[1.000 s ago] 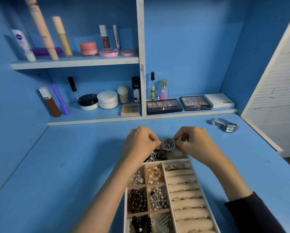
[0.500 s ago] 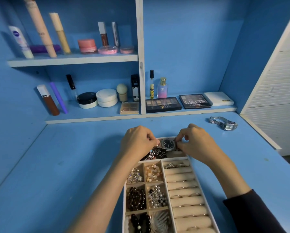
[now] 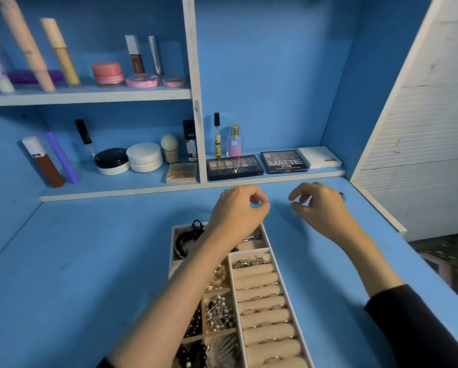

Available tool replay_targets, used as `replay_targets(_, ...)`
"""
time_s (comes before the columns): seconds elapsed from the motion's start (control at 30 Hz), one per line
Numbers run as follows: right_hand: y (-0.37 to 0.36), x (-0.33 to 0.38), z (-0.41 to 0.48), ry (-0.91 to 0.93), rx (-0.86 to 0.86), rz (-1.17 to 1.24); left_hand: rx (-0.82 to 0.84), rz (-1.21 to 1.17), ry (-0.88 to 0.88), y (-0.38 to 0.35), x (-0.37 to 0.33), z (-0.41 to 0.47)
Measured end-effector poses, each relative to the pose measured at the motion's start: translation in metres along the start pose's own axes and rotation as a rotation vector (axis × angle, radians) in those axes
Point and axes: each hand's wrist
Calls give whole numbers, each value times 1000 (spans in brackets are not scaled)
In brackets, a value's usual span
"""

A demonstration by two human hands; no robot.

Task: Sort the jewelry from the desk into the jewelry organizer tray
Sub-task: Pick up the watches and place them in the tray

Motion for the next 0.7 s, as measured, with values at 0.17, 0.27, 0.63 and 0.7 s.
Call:
replay_targets(0.17, 32, -39, 20, -39, -16, -328, 76, -58, -39, -27, -31, 15)
replay_targets(0.27, 44, -49, 27, -127, 89, -552, 115, -69, -59, -40, -43, 20)
replay_targets(0.63, 51, -24, 19, 61, 63, 50, 108, -76, -175, -36, -41, 26)
replay_targets(0.7, 51, 3, 9, 33, 162, 325, 90, -97, -216, -23, -29, 25)
Point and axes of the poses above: each hand's wrist, its own z-axis towards the middle knuckle, its own y-axis out of the back of the hand, x = y × z, and after that the axes turned 10 degrees about z, right-handed
